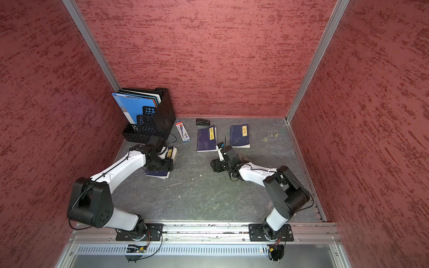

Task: Wipe the cover of the book
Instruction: Place the book on the book.

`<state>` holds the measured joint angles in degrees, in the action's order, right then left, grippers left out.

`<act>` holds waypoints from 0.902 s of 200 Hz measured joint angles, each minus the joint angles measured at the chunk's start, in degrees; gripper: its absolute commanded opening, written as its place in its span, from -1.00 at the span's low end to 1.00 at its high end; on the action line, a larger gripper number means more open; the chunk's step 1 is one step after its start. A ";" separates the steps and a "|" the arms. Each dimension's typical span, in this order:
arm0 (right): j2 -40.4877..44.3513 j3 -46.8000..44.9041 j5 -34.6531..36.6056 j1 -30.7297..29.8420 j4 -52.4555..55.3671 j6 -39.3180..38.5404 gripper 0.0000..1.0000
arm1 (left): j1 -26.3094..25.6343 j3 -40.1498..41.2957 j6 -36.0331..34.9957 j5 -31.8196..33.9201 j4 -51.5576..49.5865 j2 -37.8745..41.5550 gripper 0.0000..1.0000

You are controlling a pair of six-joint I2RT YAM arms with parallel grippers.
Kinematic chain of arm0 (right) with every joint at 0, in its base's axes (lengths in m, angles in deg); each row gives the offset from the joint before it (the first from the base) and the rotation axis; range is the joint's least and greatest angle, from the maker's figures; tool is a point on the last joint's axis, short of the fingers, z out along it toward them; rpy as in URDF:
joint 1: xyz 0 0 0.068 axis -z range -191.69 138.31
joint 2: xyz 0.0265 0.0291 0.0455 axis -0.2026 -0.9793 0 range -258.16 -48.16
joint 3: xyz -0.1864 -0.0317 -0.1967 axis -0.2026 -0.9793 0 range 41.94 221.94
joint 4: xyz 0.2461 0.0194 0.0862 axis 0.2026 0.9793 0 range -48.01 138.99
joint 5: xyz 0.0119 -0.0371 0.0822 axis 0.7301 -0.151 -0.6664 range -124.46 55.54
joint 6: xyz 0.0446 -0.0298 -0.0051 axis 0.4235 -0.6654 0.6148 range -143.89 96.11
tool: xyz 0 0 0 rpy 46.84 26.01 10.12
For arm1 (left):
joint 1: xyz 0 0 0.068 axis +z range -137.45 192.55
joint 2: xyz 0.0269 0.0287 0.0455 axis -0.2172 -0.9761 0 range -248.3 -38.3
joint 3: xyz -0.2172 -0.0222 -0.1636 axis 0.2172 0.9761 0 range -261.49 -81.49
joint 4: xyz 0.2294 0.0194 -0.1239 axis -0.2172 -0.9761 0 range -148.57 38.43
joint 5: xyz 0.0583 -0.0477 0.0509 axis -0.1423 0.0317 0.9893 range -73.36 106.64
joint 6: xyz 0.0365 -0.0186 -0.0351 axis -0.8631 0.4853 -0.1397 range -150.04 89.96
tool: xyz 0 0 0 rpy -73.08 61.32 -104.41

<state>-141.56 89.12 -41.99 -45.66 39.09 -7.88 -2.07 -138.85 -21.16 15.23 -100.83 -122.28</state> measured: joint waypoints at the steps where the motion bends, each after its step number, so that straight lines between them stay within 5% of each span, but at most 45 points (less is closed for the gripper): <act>1: 0.00 0.00 0.00 0.00 0.00 0.00 0.41 | -0.13 0.07 0.17 0.02 0.04 0.00 0.61; 80: 0.00 0.63 0.02 0.00 1.03 0.02 0.41 | -2.73 -0.09 5.49 9.22 -0.61 -6.29 0.61; 180: 0.00 0.76 0.00 0.00 1.49 0.02 0.42 | -2.10 -0.76 7.45 13.27 -3.93 -7.23 0.61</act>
<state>-141.56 89.88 -41.99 -45.66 40.58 -7.86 -4.16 -139.62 -13.70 28.49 -104.76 -129.52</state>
